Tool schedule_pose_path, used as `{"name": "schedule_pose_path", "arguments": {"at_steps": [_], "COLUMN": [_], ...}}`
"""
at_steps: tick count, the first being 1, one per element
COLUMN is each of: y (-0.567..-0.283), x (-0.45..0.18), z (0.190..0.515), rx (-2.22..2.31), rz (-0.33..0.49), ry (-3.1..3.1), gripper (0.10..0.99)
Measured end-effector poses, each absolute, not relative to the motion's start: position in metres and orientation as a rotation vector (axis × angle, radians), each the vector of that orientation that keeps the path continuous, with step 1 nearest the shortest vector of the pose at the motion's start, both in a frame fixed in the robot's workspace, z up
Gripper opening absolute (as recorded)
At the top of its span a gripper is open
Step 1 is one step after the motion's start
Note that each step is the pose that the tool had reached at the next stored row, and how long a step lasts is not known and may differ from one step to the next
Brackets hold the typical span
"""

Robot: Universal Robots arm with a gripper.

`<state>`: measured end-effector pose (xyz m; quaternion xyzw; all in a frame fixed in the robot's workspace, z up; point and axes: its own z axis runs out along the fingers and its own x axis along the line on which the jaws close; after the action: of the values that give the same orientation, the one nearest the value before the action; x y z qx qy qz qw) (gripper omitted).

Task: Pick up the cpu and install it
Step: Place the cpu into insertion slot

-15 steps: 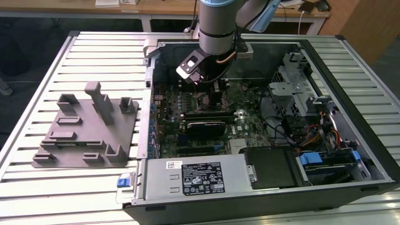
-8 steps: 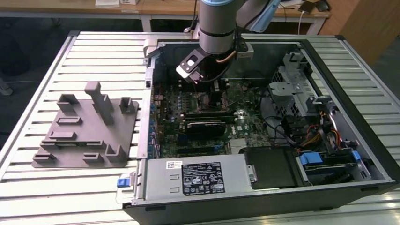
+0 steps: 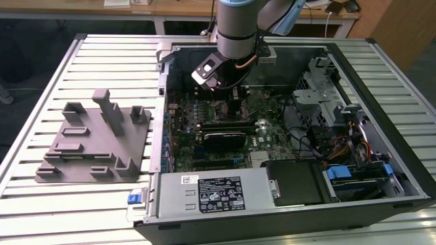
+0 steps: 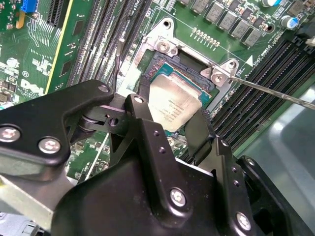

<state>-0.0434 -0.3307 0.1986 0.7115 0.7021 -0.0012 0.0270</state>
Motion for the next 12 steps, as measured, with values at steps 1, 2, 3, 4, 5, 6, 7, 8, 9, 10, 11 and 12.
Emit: {"name": "schedule_pose_path", "arguments": {"at_steps": [1, 2, 3, 4, 5, 6, 7, 8, 9, 10, 11, 12], "y": [-0.3307, -0.3307, -0.3306, -0.3306, -0.3307, -0.3307, -0.3307, -0.3307, -0.3307, -0.3307, -0.3307, -0.3307], "x": [-0.0433, -0.0433, -0.0432, -0.0432, -0.0431, -0.0431, -0.043, -0.043, -0.043, -0.043, -0.043, -0.043], "z": [0.1985, 0.1985, 0.1985, 0.1985, 0.1985, 0.1985, 0.1985, 0.1985, 0.1986, 0.1986, 0.1986, 0.1985], "rx": [2.198, 2.198, 2.198, 2.198, 2.198, 2.198, 2.198, 2.198, 2.199, 2.207, 2.224, 2.239], "rz": [-0.004, -0.004, -0.003, -0.003, -0.003, -0.003, -0.004, -0.004, -0.004, -0.004, -0.005, -0.006], "ry": [2.169, 2.169, 2.169, 2.169, 2.169, 2.169, 2.169, 2.169, 2.167, 2.159, 2.142, 2.126], "gripper": [0.533, 0.533, 0.533, 0.545, 0.545, 0.612, 0.612, 0.612, 0.612, 0.612, 0.612, 0.612]}}
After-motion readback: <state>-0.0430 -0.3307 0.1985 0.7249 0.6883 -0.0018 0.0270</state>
